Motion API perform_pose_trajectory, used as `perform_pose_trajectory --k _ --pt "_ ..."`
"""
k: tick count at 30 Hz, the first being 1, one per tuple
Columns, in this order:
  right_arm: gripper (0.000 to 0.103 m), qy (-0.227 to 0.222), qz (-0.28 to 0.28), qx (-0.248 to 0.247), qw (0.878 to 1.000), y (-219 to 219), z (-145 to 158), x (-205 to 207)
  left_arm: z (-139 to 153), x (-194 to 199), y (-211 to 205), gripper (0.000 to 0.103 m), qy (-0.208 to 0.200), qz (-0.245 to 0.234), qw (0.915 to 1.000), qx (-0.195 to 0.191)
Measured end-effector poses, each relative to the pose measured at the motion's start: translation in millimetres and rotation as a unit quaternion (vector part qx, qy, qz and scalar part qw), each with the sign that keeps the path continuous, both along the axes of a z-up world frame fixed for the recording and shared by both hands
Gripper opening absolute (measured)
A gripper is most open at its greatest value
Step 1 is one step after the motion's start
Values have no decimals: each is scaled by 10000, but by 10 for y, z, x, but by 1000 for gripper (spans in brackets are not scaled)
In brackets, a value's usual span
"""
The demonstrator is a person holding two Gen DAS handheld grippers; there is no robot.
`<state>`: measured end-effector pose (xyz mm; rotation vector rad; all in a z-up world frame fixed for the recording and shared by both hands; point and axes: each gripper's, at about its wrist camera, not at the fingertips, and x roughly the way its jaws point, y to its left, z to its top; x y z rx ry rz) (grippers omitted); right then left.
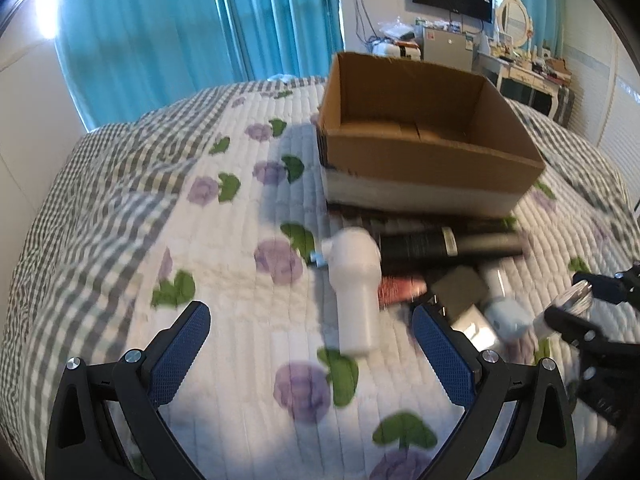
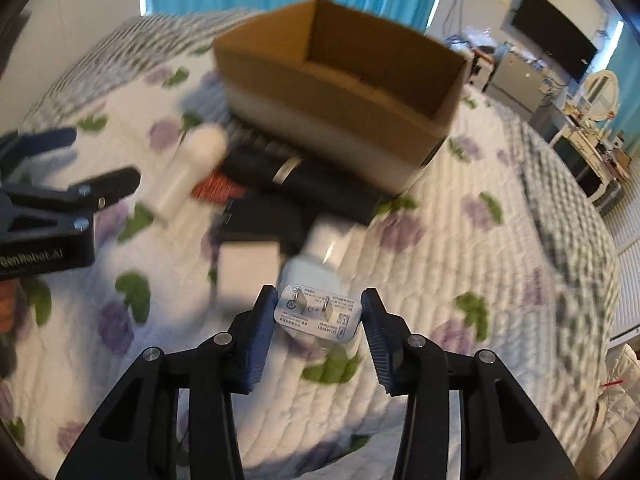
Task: Organize rigid objects
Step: 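Grasp the white plug charger with the right tool while the left tool grasps the white cylindrical device, then carry both held items over the box and open both tools to drop them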
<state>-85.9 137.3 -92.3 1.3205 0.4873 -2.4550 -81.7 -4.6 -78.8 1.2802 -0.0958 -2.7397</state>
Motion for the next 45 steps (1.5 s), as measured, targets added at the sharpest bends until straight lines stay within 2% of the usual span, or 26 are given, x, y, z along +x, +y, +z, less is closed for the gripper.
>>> perform_pose_trajectory --k 5,10,14,16,17,18,19,20,22,26,35,40,43,45 --pt "43 68 -254 -271 9993 -91 164 -473 -32 -295 11 103 -35 25 10000 -23" --pt "43 89 -461 -418 9980 -131 115 -752 -332 -559 40 101 -353 19 9994 23" --pt "43 17 -442 -599 9972 -104 60 -812 -556 -733 89 83 -588 61 9982 -72" --pt "43 2 -419 -683 9968 -76 55 -827 -617 -764 73 79 -632 86 9979 64" --pt "43 8 -415 -714 9966 -71 61 -835 -639 -777 75 71 -667 47 9977 149" --pt "43 24 -416 -715 9966 -67 65 -838 -663 -781 84 57 -714 2 9973 170" --pt "43 39 -416 -715 9966 -64 65 -836 -675 -779 97 49 -742 -67 9971 183" --pt "43 59 -425 -726 9964 -58 69 -834 -677 -771 116 45 -781 -155 9966 205" --pt "42 97 -452 -774 9959 -32 91 -830 -645 -735 135 45 -738 -198 9969 186" --pt "42 219 -473 -901 9946 16 218 -763 -419 -608 130 44 -524 -234 9979 287" --pt "42 768 -360 -1127 9900 19 853 -629 594 -354 231 44 482 -630 9965 250" --pt "42 1099 -290 -1138 9870 -14 1249 -744 988 -614 320 44 871 -816 9927 168" --pt "42 1181 -290 -1159 9858 -26 1378 -893 1119 -905 357 44 1035 -858 9908 139" --pt "42 1220 -324 -1136 9855 -30 1418 -1008 1096 -1169 380 44 963 -955 9904 263"
